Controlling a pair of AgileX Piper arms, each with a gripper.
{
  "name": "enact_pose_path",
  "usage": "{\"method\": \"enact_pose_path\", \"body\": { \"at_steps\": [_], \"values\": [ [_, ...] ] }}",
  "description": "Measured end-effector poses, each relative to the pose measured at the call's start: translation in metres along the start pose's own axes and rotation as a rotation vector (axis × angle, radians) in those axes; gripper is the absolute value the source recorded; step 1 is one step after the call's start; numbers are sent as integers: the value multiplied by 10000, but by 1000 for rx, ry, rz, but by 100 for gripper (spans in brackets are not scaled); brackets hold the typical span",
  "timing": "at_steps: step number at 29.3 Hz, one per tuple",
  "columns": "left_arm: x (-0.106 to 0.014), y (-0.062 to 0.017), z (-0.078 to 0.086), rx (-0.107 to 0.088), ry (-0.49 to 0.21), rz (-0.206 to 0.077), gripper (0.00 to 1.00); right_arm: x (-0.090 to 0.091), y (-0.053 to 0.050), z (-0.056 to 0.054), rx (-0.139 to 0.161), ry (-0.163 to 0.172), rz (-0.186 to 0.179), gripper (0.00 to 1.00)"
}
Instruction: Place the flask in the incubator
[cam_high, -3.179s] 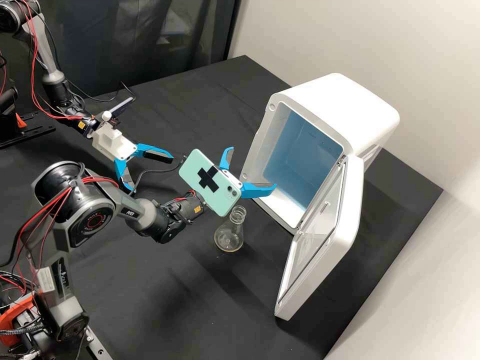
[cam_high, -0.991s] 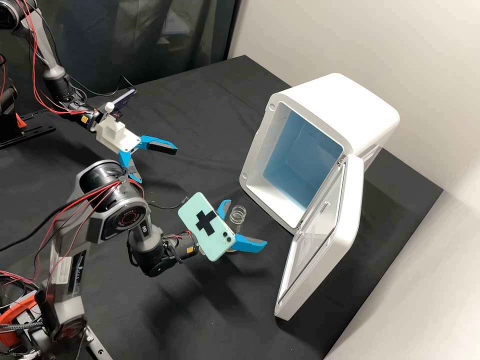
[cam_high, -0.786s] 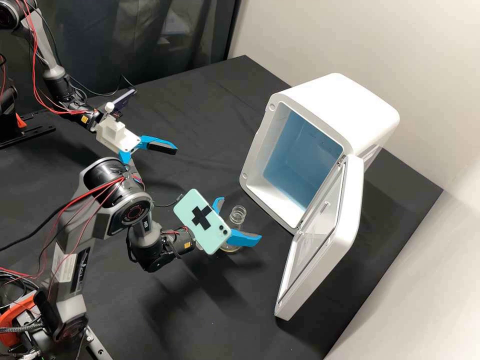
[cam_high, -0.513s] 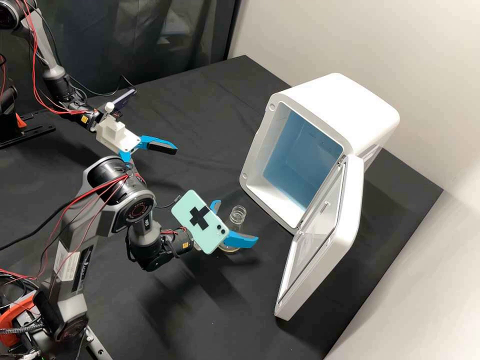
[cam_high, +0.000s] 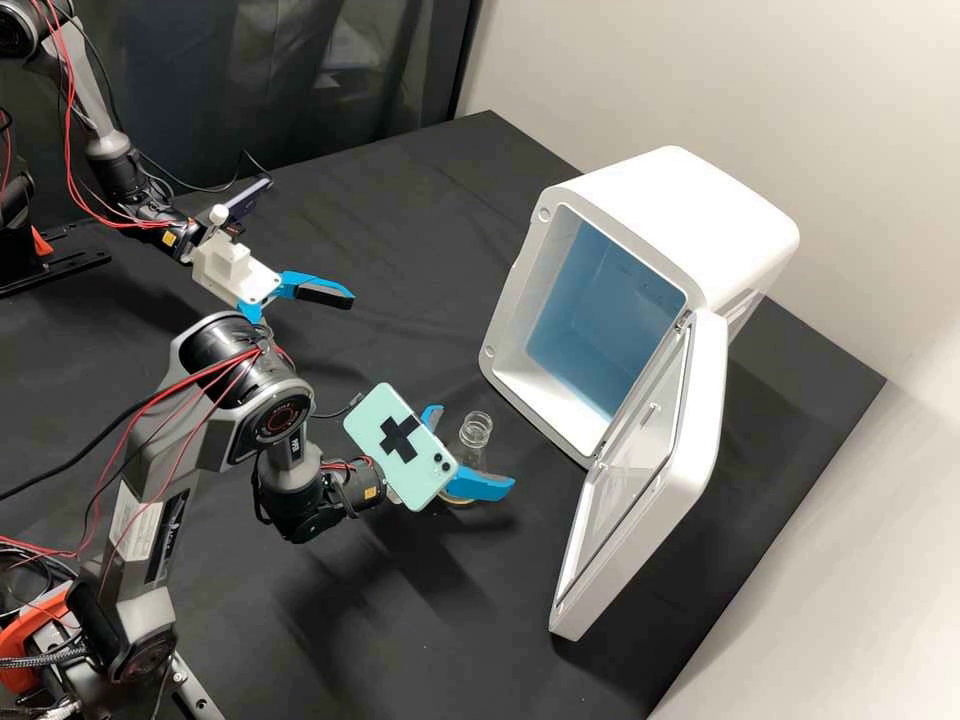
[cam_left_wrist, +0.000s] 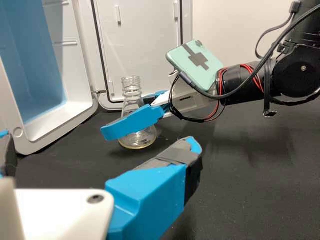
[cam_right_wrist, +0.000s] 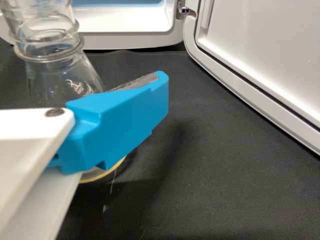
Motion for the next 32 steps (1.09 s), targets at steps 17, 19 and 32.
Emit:
{"method": "enact_pose_path", "body": {
  "at_steps": [17, 19, 32],
  "values": [
    [0, 0, 0, 0, 0, 0, 100, 31, 44, 1, 9, -8, 26, 0],
    [0, 0, 0, 0, 0, 0, 100, 41, 51, -7, 5, -5, 29, 0],
    [0, 0, 0, 0, 0, 0, 100, 82, 96, -26, -7, -2, 53, 0]
  ]
}}
